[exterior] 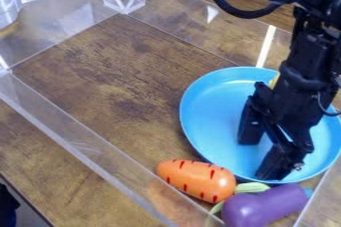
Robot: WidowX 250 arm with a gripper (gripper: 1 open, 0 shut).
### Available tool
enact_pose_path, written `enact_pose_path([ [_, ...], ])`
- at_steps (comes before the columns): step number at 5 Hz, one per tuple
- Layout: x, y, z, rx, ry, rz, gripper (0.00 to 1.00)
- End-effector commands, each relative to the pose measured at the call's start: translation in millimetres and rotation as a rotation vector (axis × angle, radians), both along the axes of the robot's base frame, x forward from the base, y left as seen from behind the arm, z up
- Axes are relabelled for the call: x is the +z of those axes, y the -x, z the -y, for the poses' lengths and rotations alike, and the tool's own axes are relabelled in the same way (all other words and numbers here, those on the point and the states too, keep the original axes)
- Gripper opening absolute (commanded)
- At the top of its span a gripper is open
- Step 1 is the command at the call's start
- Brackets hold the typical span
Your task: Remove the carrot from the blue tray and put it on the table
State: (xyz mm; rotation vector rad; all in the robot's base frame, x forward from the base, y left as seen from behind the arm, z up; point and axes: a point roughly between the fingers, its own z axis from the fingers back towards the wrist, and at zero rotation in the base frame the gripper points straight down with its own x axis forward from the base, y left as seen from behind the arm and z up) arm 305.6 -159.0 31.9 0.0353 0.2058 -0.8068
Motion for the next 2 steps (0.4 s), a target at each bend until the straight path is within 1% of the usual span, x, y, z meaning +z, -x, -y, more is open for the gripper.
enact_pose_path([
  [1, 21.1, 0.6, 16.9, -0.043, 0.035, 0.068, 1.0],
  [2, 16.4, 0.1, 19.7, -0.049, 0.032, 0.067, 1.0],
])
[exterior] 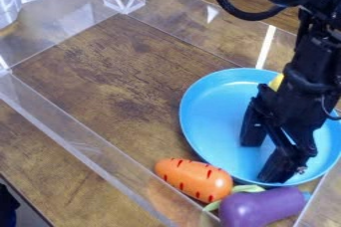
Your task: Remove the carrot from the blue tray and put it on the table
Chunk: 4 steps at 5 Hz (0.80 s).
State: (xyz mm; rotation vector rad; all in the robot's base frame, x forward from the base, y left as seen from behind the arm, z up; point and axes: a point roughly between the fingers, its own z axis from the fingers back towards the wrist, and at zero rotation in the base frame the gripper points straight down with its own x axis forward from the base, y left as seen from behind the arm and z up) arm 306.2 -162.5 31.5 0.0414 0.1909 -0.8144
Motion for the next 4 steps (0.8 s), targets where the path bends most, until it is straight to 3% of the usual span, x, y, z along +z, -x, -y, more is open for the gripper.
enact_pose_path([
  [1, 12.0, 0.1, 19, -0.048, 0.027, 0.051, 1.0],
  [3, 1.2, -0.7, 26, -0.06, 0.02, 0.045, 1.0],
  [4, 2.2, -0.6, 20, -0.035, 0.003, 0.036, 1.0],
])
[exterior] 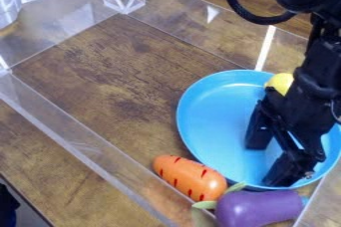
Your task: Remove the carrot from the blue tray and put it on the table
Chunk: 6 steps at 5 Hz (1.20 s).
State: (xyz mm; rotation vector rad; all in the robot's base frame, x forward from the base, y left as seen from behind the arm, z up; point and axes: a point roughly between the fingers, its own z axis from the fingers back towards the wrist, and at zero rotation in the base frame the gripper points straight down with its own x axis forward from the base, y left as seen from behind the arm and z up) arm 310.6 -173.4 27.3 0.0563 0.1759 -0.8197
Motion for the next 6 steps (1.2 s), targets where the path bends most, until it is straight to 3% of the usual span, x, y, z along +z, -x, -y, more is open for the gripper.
enact_pose_path([
  [1, 7.3, 4.0, 4, -0.004, -0.007, 0.008, 1.0],
  [6, 10.9, 3.4, -23, 0.097, -0.085, -0.022, 1.0],
])
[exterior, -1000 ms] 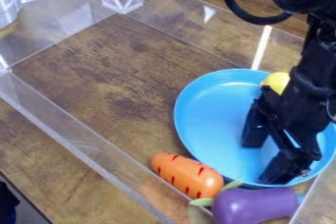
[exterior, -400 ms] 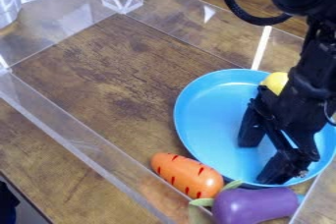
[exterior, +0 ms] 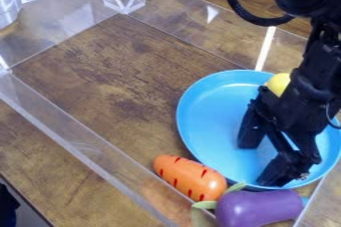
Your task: Remove the carrot from the blue tray and put it on the table
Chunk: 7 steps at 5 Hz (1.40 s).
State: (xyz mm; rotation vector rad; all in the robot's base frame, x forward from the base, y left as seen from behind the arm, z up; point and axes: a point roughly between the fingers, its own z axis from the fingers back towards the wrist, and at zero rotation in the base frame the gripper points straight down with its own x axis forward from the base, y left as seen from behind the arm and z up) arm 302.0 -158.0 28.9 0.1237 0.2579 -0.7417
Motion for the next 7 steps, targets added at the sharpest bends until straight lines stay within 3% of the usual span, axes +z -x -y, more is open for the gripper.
enact_pose_path([
  [1, 7.8, -6.0, -10.5, 0.031, 0.001, 0.022, 1.0],
  [3, 1.2, -8.0, -12.6, 0.02, -0.012, 0.019, 1.0],
  [7, 0.8, -16.0, -2.6, -0.003, -0.011, 0.058, 1.0],
])
